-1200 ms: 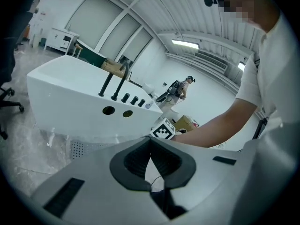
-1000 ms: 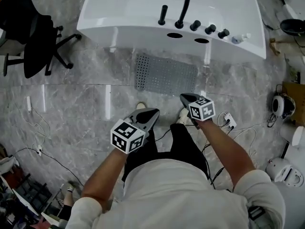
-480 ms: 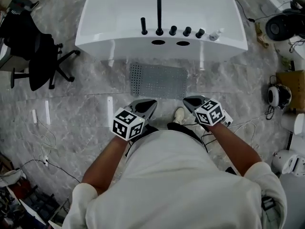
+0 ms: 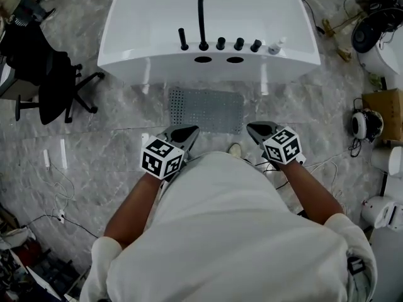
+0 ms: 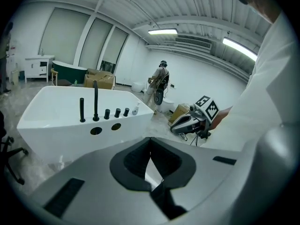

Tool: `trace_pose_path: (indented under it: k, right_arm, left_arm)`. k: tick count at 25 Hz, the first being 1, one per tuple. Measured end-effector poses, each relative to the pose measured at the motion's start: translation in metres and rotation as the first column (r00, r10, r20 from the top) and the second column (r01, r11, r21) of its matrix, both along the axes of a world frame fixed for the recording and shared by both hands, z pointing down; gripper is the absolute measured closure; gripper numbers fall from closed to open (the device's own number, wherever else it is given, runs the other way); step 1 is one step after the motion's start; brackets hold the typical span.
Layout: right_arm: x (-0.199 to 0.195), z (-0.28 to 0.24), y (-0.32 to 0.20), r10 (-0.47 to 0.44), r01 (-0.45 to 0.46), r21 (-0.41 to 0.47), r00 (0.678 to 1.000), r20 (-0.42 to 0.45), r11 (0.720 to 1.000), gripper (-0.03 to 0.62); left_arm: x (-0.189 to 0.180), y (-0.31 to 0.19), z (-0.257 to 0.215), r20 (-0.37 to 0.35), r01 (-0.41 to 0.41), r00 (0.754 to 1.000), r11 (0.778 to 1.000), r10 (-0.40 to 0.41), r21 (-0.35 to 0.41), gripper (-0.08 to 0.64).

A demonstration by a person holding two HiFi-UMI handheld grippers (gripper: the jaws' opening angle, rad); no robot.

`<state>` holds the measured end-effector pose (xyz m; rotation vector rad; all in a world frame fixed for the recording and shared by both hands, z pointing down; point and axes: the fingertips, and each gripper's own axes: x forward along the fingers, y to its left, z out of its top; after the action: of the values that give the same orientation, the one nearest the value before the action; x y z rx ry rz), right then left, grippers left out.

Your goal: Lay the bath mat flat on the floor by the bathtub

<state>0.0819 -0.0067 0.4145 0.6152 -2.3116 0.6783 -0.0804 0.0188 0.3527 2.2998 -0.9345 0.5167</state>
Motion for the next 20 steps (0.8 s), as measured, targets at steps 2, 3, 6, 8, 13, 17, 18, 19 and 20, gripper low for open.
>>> trace_pose_path:
  k: [2,3,6,8,13,17,18,19,20]
  right_arm:
    - [0.0,-0.003,-0.006,0.003,-0.003,0.012,1.0,0.003,1.0,0.584]
    - [-0.001,-0.004,-0.009,0.008,-0.008,0.018,1.0,0.007,1.0,0.584]
    - [-0.005,-0.006,-0.014,0.021,-0.021,0.033,1.0,0.021,0.999,0.584]
    - [-0.01,-0.007,-0.015,0.014,-0.015,0.04,1.0,0.024,0.999,0.584]
    - [-0.013,-0.01,-0.014,0.012,-0.013,0.045,1.0,0.028,0.999,0.584]
    - [-0.016,-0.008,-0.012,0.017,-0.018,0.04,0.999,0.028,0.999,0.584]
    - [-0.017,-0.007,-0.01,0.017,-0.018,0.037,0.999,0.027,0.999,0.584]
    - [-0.017,-0.006,-0.007,0.016,-0.017,0.033,1.0,0.026,0.999,0.584]
    - [-0.017,-0.005,-0.004,0.013,-0.014,0.029,1.0,0.023,0.999,0.584]
  left_arm:
    - [-0.003,-0.005,-0.002,0.009,-0.003,1.0,1.0,0.003,0.011,0.541]
    - [-0.003,-0.008,-0.003,0.011,-0.005,1.0,1.0,0.005,0.017,0.541]
    - [-0.005,-0.014,-0.006,0.016,-0.012,1.0,0.999,0.012,0.037,0.541]
    - [-0.008,-0.017,-0.007,0.014,-0.003,1.0,0.999,0.002,0.042,0.541]
    - [-0.013,-0.021,-0.006,-0.003,0.026,1.0,0.999,-0.026,0.033,0.541]
    - [-0.016,-0.018,-0.002,-0.007,0.029,1.0,0.999,-0.029,0.022,0.541]
    - [-0.015,-0.016,0.0,-0.008,0.028,1.0,0.999,-0.027,0.016,0.541]
    - [-0.013,-0.014,0.002,-0.009,0.025,1.0,1.0,-0.025,0.011,0.541]
    - [-0.012,-0.011,0.003,-0.01,0.024,1.0,1.0,-0.024,0.005,0.541]
